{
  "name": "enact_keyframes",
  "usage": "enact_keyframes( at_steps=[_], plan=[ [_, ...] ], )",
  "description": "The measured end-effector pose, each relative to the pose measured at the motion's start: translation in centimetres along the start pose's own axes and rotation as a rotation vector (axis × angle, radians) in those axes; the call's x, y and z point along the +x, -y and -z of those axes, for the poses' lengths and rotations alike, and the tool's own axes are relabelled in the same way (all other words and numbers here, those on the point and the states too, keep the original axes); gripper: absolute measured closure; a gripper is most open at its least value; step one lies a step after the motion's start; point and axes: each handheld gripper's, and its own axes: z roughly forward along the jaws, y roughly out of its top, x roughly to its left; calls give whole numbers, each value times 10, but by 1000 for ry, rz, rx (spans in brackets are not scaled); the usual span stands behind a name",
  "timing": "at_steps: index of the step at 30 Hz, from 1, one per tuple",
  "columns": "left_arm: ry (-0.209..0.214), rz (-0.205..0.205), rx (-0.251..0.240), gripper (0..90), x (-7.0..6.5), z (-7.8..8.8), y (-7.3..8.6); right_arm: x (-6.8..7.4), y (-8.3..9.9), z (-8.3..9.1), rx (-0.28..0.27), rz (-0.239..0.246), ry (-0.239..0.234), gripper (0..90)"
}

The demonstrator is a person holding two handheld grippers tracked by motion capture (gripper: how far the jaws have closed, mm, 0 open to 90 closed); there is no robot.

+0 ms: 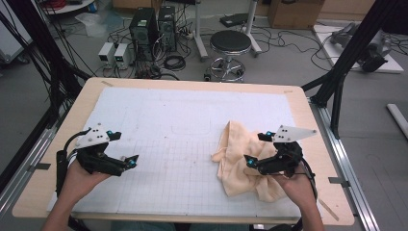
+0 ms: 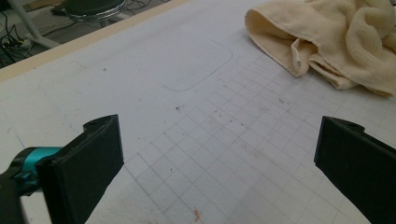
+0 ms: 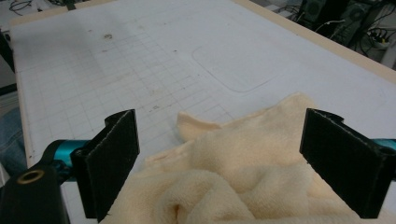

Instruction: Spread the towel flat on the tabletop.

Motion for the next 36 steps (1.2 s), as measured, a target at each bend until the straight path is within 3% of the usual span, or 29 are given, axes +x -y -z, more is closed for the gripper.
enact_keyframes(
  at_steps=[7,11,19,20,25,36],
  plan=[
    [7,2,1,17,0,-1,0,-12,4,20,4,-12,57,113],
    [2,3,-6,17,1,1,0,-16,8,24,18,-24,67,113],
    [-13,11,-13,17,2,4,1,-27,28,9,95,-26,59,140],
    [-14,12,-13,17,2,4,1,-29,34,3,124,-29,36,159],
    [-10,11,-3,17,2,2,2,-33,47,-12,174,-40,6,201],
    [2,11,-1,17,0,-2,3,-32,63,-28,261,-33,55,423]
  ],
)
